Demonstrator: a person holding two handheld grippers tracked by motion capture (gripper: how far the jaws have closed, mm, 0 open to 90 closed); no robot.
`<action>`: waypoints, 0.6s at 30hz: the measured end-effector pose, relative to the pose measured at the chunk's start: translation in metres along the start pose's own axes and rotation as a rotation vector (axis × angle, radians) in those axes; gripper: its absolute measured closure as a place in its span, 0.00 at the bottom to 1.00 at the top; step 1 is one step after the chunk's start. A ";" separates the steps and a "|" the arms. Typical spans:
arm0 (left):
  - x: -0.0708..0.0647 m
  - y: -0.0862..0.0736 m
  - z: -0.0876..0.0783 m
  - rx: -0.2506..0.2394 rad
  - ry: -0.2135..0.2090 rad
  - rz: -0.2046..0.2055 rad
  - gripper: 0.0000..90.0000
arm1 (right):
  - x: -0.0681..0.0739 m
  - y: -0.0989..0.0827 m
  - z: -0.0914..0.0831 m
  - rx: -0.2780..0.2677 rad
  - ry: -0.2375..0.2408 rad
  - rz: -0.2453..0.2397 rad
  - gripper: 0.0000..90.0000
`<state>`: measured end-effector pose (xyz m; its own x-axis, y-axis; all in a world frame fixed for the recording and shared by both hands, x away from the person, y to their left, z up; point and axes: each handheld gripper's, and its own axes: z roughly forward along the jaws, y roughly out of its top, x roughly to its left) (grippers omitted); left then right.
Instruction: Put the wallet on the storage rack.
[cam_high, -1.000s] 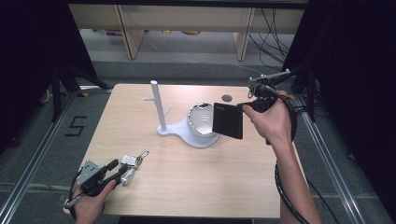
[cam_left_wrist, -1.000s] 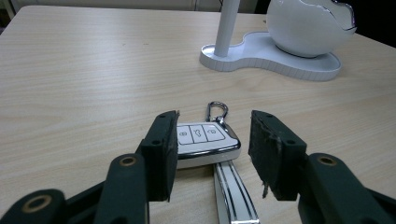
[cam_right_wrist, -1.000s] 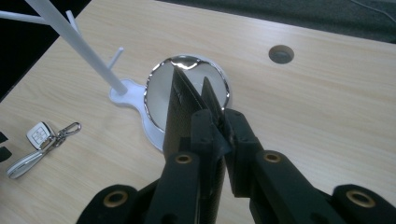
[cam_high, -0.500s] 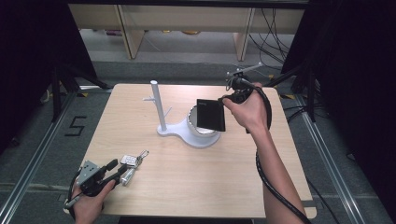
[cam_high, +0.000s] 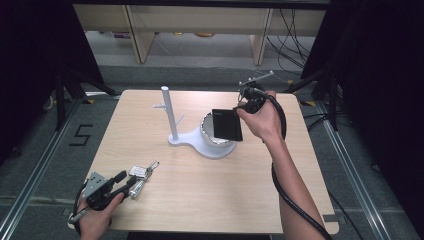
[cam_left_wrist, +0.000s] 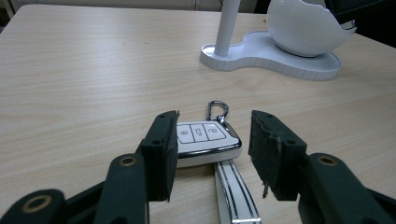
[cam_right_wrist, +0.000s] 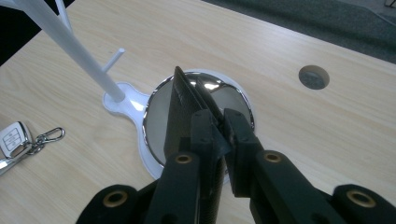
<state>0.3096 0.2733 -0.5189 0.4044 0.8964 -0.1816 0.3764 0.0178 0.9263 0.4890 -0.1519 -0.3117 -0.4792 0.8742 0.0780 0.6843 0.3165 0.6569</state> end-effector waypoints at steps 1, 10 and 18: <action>0.000 0.000 0.000 -0.001 -0.001 0.001 0.58 | 0.001 0.000 -0.001 0.002 0.001 -0.004 0.93; 0.000 0.000 -0.001 0.000 0.002 0.001 0.58 | 0.008 -0.002 -0.002 0.006 0.030 -0.030 0.94; 0.000 0.000 0.000 -0.001 0.000 -0.001 0.58 | 0.007 -0.002 0.006 0.019 0.029 -0.057 0.93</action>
<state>0.3096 0.2737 -0.5193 0.4041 0.8963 -0.1825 0.3757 0.0193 0.9265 0.4878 -0.1444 -0.3170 -0.5333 0.8436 0.0625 0.6657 0.3730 0.6463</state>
